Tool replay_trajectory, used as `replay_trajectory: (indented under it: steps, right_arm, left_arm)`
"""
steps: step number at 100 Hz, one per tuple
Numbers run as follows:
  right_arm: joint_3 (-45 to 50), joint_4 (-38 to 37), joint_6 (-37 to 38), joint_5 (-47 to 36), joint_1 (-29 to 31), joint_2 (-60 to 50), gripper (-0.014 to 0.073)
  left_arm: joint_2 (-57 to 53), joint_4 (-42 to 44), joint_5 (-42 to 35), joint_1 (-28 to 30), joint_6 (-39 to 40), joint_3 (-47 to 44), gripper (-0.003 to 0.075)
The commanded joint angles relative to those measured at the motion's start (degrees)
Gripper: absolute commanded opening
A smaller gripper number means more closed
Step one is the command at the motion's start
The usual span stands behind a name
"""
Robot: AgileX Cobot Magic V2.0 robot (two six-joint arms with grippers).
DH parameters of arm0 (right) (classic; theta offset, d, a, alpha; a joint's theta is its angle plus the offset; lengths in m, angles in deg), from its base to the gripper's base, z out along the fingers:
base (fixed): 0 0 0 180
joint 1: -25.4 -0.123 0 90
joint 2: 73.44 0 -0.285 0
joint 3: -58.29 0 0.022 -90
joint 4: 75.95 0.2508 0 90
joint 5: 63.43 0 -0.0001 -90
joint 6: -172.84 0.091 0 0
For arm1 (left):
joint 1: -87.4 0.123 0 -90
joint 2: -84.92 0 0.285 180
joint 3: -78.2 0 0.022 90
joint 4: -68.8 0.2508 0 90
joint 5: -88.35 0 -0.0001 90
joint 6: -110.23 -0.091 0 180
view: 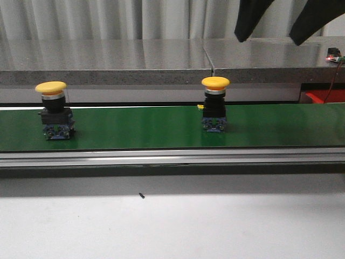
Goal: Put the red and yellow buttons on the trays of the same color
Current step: 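Grasp the first yellow button at the belt end with the right gripper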
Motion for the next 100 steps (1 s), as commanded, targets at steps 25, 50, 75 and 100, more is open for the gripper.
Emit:
replay_trajectory:
  steps: [25,50,75,100]
  right_arm:
    - [-7.4,1.0,3.4,2.3,-1.3,5.8,0.0626]
    - [-7.7,1.0,3.3,1.0,-1.3,9.9,0.0598]
    - [-7.7,1.0,3.3,-0.2,-1.3,11.0,0.0233]
    - [-7.7,-0.4,3.3,-1.7,-1.3,8.8,0.0059]
  left_arm:
    - [0.3,-1.0,-3.6,-0.5,0.4,1.5,-0.0020]
    - [0.3,-1.0,-3.6,-0.5,0.4,1.5,-0.0020]
    - [0.3,-1.0,-3.6,-0.5,0.4,1.5,-0.0020]
    - [0.3,-1.0,-3.6,-0.5,0.4,1.5,-0.0020]
